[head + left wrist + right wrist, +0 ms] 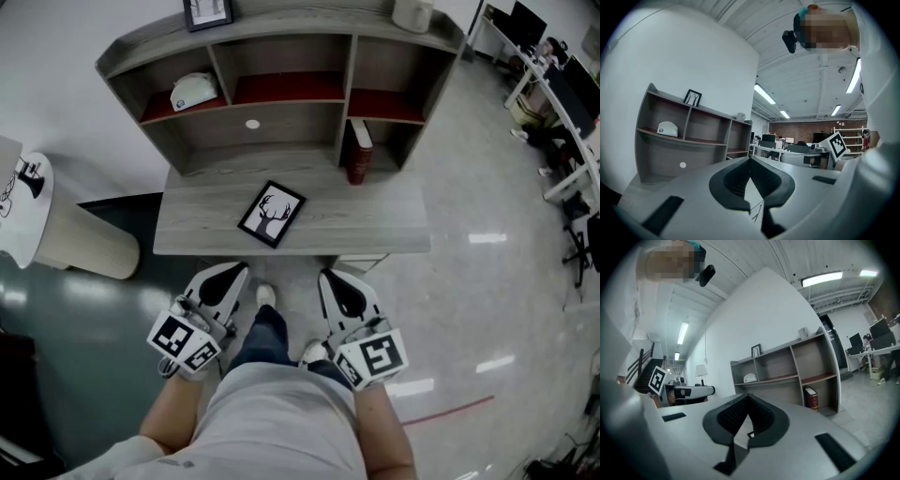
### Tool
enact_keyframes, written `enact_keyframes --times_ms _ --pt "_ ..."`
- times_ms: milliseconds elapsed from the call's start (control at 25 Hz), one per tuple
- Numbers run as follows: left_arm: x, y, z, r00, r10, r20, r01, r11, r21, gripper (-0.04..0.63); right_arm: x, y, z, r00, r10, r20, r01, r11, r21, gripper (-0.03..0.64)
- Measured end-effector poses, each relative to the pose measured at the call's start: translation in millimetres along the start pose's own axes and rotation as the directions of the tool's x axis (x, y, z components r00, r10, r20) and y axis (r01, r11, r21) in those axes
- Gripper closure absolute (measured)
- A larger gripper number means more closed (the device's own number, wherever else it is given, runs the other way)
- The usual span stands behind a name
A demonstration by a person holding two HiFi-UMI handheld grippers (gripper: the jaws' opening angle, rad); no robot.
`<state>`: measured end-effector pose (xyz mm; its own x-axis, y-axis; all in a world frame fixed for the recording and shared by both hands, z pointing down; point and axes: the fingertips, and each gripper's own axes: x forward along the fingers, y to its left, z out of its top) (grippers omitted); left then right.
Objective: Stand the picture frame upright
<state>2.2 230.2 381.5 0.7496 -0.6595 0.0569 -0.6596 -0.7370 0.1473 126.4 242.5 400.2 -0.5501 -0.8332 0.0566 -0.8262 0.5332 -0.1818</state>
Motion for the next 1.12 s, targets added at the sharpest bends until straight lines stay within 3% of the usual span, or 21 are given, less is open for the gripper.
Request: enact_keyframes --times_ms 720,1120 --pt "67 186 -3 0.997 -0.048 -0.064 0.044 0.997 -0.065 0.58 179 -49 -13 0.991 -0.095 -0.099 0.099 0.994 0.045 0.598" --pt "91 259 -13 0.988 -0.1 -0.12 0.088 0.99 -0.107 0.58 248 -75 -21 0.969 -0.22 -0.117 0.229 0.97 0.076 0.598"
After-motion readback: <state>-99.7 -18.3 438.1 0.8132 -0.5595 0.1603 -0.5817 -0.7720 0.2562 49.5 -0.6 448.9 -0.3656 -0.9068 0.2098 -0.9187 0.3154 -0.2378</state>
